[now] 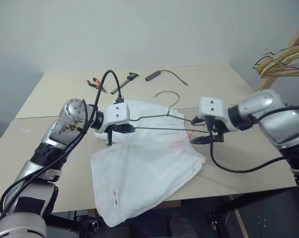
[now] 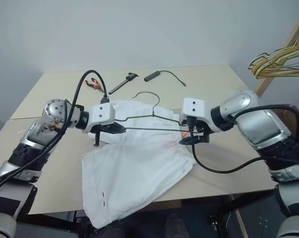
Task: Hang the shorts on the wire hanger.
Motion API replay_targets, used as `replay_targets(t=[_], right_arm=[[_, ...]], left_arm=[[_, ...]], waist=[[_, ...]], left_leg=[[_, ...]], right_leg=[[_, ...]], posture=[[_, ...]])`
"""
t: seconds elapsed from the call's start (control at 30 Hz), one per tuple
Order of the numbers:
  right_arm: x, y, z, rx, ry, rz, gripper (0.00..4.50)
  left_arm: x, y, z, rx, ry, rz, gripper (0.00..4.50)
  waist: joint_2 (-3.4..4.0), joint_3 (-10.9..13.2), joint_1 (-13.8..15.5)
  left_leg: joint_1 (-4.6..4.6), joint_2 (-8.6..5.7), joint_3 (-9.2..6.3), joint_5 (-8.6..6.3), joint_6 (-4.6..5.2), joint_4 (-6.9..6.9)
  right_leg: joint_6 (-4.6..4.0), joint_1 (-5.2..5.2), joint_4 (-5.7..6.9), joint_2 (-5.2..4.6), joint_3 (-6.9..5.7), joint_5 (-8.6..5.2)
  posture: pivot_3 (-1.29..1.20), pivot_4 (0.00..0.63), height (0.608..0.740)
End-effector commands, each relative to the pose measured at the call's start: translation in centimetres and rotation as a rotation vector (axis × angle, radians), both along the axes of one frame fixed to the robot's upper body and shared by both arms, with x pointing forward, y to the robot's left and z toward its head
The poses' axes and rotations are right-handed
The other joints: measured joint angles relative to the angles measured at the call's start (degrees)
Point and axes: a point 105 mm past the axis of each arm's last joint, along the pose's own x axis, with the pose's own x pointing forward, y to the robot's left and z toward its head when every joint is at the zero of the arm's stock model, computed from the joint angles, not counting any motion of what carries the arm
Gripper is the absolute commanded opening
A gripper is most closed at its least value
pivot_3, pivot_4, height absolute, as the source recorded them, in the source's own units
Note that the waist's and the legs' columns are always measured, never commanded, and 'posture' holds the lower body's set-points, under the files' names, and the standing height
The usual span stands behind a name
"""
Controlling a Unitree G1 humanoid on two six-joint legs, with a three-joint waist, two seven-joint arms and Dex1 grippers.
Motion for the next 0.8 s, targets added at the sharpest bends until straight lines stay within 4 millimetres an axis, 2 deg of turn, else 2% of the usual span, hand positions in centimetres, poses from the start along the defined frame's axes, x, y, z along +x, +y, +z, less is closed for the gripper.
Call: replay_targets(t=[0.03, 0.07, 0.1, 0.33, 0.57, 0.7, 0.8], right_arm=[[0.8, -0.3, 0.5, -0.027, -0.037, -0.016, 2.99], [0.9, -0.3, 0.4, -0.029, -0.035, -0.017, 2.54], [1.0, -0.3, 0.4, -0.028, -0.035, -0.019, 2.34], [0.9, -0.1, 1.2, -0.008, -0.045, -0.001, 0.04], [-0.6, 0.3, 0.9, 0.008, -0.027, 0.057, 0.04], [-2.0, -0.1, 0.3, 0.048, 0.009, 0.069, 0.0], [-3.1, -0.8, -0.2, 0.08, 0.048, 0.046, 0.0]], left_arm=[[-0.1, -0.4, 1.7, -0.048, -0.041, -0.015, 0.0], [-0.1, -0.4, 1.7, -0.048, -0.042, -0.016, 0.0], [-0.1, -0.4, 1.7, -0.048, -0.042, -0.016, 0.0], [-0.2, -0.4, 1.3, -0.032, -0.034, -0.028, 0.0], [-0.5, -0.9, 0.9, -0.032, -0.03, -0.075, 0.0], [-0.4, -0.7, 1.5, -0.115, -0.047, -0.098, 1.05], [1.1, 0.5, 2.2, -0.175, -0.104, -0.023, 1.98]], waist=[[0.0, 0.0, 0.0], [0.0, 0.0, 0.0], [0.0, 0.0, -0.1], [0.01, 0.0, -0.2], [0.0, 0.0, -0.2], [0.0, 0.0, -0.2], [0.0, 0.0, -0.2]], left_leg=[[-0.01, 0.0, 0.0, 0.0, 0.0, 0.0], [-0.02, 0.0, 0.0, 0.0, 0.0, 0.0], [-0.06, 0.0, 0.0, 0.0, 0.0, 0.0], [-0.28, -0.01, -0.02, 0.02, -0.03, 0.03], [-0.28, -0.01, -0.03, 0.02, -0.03, 0.06], [-0.31, 0.0, -0.03, 0.02, -0.03, 0.07], [-0.32, 0.0, -0.04, 0.02, -0.03, 0.13]], right_leg=[[0.0, -0.02, 0.02, 0.0, 0.0, 0.0], [0.0, -0.04, 0.09, 0.0, 0.0, 0.0], [0.0, -0.07, 0.21, 0.0, 0.0, 0.0], [0.0, -0.26, 0.27, 0.0, -0.01, 0.0], [0.0, -0.25, 0.28, 0.0, -0.02, 0.0], [0.0, -0.25, 0.27, 0.0, -0.03, 0.0], [0.0, -0.24, 0.27, 0.0, -0.04, 0.0]], posture=[[-0.07, 0.02, 0.74], [-0.07, 0.019, 0.74], [-0.07, 0.018, 0.74], [-0.08, 0.011, 0.74], [-0.09, 0.01, 0.74], [-0.09, 0.015, 0.74], [-0.1, 0.02, 0.74]])
